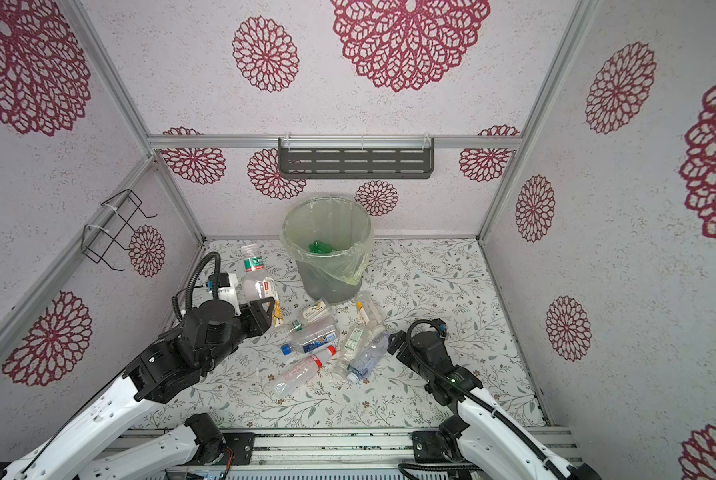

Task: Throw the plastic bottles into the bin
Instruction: 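Carry the water bottle with the left gripper up over the bin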

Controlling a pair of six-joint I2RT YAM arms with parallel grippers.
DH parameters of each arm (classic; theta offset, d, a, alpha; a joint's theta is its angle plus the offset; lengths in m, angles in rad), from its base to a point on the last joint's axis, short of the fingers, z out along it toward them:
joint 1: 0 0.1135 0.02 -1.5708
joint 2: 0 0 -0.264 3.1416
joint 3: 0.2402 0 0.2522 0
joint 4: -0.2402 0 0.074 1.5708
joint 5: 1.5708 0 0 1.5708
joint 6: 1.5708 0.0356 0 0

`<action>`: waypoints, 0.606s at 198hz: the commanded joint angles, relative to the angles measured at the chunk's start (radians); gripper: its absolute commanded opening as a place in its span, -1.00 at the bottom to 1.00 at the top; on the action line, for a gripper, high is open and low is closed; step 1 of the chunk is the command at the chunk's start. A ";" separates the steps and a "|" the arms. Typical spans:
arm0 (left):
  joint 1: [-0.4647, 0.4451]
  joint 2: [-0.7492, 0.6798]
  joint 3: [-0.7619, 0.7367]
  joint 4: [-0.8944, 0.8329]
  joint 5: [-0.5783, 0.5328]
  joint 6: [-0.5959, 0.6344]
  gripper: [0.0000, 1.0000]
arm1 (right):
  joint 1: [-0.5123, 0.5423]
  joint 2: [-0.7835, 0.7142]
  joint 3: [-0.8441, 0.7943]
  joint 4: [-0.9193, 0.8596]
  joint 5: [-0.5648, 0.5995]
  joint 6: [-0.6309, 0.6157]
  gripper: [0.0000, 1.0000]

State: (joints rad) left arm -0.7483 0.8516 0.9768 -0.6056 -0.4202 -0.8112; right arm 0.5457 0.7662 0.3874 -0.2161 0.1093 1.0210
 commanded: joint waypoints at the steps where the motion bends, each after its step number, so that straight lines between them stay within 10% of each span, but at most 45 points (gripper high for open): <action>1: 0.026 0.002 -0.012 0.066 0.020 0.014 0.08 | -0.004 0.016 0.058 0.021 0.031 -0.052 0.98; 51: 0.078 0.163 0.201 0.125 0.077 0.109 0.12 | -0.005 0.009 0.074 0.006 0.039 -0.064 0.98; 98: 0.173 0.614 0.679 0.141 0.234 0.176 0.20 | -0.007 -0.036 0.089 -0.040 0.036 -0.056 0.98; 120: 0.221 0.818 0.926 0.067 0.321 0.157 0.90 | -0.009 -0.072 0.104 -0.076 0.037 -0.049 0.98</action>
State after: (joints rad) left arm -0.5762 1.4998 1.7218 -0.4911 -0.2173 -0.6697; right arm 0.5419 0.7349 0.4412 -0.2501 0.1284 0.9840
